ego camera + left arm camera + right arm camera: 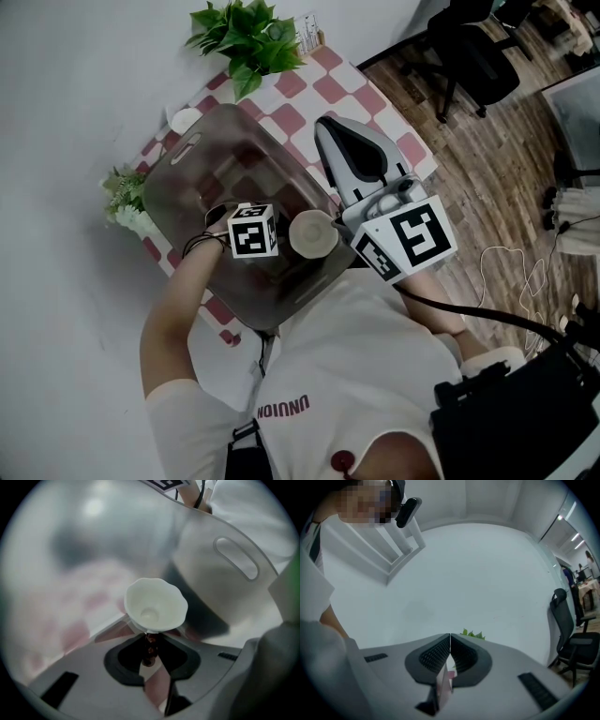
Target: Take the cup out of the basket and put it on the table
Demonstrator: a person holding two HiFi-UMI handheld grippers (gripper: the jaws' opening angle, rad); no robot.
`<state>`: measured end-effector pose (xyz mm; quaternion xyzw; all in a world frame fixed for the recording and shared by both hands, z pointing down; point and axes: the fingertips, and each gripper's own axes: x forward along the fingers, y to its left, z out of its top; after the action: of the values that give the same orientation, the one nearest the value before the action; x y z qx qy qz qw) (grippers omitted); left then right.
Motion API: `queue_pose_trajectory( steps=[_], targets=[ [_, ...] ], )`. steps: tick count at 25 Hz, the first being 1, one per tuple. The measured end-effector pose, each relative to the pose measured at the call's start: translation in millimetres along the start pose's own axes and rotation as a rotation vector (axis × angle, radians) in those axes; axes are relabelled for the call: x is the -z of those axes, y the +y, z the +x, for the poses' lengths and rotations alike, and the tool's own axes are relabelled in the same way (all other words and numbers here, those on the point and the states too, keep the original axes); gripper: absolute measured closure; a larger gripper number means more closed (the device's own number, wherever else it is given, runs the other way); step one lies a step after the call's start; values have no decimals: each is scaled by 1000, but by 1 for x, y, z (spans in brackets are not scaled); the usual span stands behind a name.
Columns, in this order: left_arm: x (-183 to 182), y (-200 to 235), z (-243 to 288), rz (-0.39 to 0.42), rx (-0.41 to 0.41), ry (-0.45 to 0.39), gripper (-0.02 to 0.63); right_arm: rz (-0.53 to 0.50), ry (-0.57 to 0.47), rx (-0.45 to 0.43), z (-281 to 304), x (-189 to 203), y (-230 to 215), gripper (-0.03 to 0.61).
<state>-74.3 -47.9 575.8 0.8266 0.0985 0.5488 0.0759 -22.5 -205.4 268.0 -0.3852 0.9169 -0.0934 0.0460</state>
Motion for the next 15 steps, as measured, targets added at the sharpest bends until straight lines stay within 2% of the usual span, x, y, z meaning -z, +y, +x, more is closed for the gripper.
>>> queue_pose_trajectory(
  steps=[7,15],
  targets=[
    [2,-1,1,23,-10,-8,532,-4,8,16,-1,3,-1,560],
    [6,0,4,4,-24,13,542,-10,5,33,-4,3,-5,560]
  ],
)
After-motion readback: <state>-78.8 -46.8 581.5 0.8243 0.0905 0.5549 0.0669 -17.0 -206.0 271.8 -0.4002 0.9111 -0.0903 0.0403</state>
